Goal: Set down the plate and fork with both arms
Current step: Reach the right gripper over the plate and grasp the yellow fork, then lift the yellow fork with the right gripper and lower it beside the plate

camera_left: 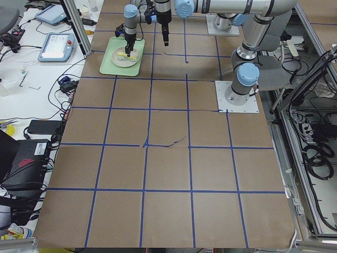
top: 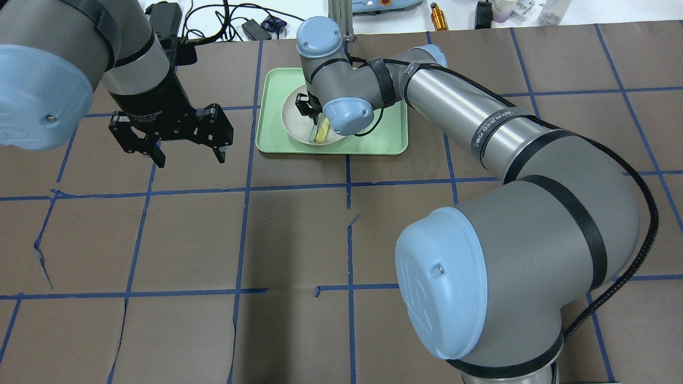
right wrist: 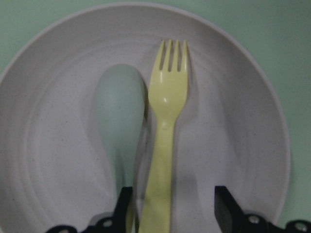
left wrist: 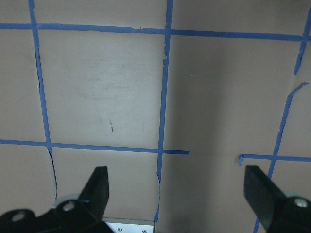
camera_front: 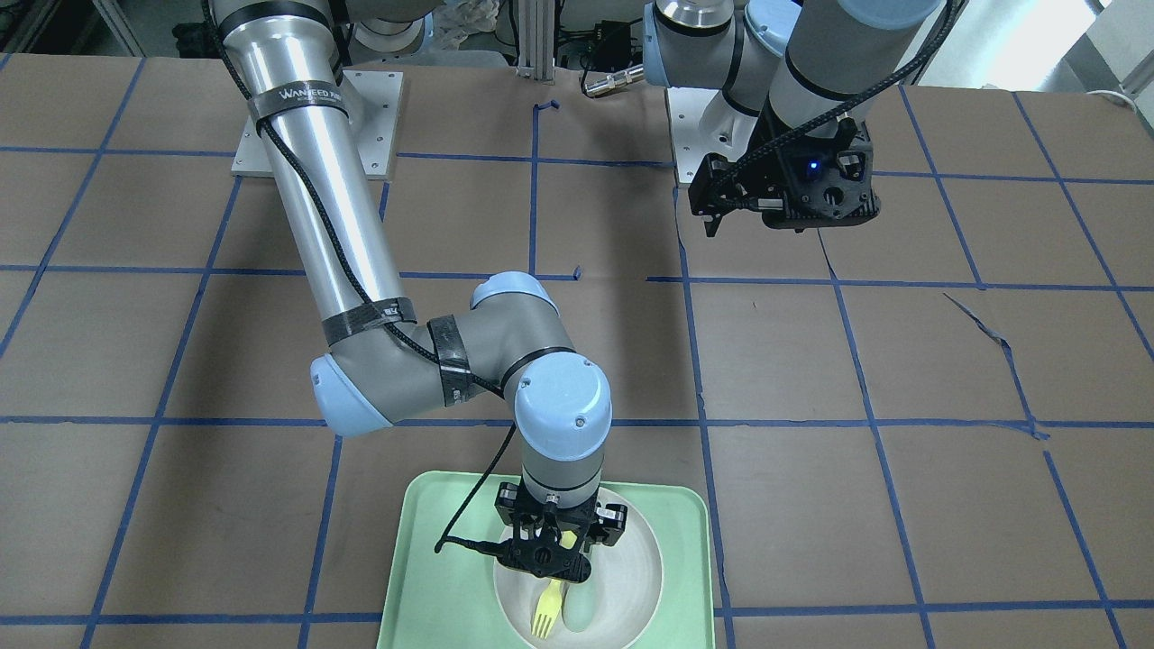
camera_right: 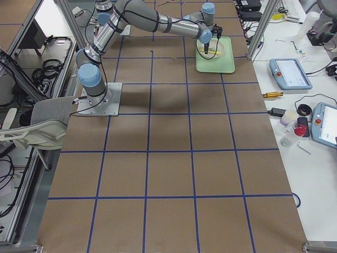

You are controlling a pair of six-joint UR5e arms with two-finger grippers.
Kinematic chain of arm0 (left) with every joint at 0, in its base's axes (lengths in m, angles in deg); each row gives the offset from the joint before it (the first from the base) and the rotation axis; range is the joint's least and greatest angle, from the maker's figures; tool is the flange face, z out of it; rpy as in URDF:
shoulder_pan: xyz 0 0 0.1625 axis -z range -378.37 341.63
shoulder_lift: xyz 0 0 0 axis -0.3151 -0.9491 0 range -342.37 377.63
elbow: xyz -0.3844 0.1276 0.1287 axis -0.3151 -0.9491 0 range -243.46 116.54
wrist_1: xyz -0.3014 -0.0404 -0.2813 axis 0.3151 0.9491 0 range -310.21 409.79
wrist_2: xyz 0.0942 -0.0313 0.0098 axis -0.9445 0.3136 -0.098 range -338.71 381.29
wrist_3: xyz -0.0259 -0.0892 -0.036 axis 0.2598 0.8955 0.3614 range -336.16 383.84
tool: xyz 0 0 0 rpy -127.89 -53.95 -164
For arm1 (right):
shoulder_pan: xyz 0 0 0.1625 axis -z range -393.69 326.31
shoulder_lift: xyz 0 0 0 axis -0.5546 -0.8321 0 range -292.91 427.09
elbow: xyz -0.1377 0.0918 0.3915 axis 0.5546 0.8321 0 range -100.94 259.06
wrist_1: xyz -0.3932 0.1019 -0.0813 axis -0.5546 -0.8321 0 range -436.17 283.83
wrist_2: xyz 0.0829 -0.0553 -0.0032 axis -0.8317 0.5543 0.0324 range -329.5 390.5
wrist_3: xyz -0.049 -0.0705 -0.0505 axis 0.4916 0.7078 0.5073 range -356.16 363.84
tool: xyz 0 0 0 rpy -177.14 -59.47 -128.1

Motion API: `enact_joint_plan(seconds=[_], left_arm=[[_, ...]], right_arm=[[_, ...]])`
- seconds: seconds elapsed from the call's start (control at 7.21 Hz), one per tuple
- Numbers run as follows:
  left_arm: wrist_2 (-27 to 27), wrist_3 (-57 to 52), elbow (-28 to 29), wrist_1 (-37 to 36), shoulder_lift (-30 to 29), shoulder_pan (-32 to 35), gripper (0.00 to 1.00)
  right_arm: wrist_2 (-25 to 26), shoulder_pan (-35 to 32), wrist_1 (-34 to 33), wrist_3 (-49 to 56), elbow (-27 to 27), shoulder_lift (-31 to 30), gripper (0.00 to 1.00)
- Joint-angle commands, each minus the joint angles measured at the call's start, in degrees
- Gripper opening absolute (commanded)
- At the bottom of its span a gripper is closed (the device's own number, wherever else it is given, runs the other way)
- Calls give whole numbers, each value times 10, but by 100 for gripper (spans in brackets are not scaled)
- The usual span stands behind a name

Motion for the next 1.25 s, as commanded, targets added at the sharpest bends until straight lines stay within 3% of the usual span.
enact_joint_plan(seconds=[0.0, 0.42, 0.83, 0.97, 1.11], left_arm=[[0, 0, 0, -2, 0, 0, 100], [0, 0, 0, -2, 0, 0, 100], [0, 0, 0, -2, -1, 0, 100], [0, 0, 0, -2, -1, 0, 100], [0, 0, 0, -2, -1, 0, 100]], right_arm=[[0, 0, 0, 2, -1, 2, 49], [0, 0, -2, 3, -1, 9, 41], [1, 0, -1, 8, -1, 4, 21], [2, 0, -1, 8, -1, 2, 7], [3, 1, 2, 18, -4, -16, 6]])
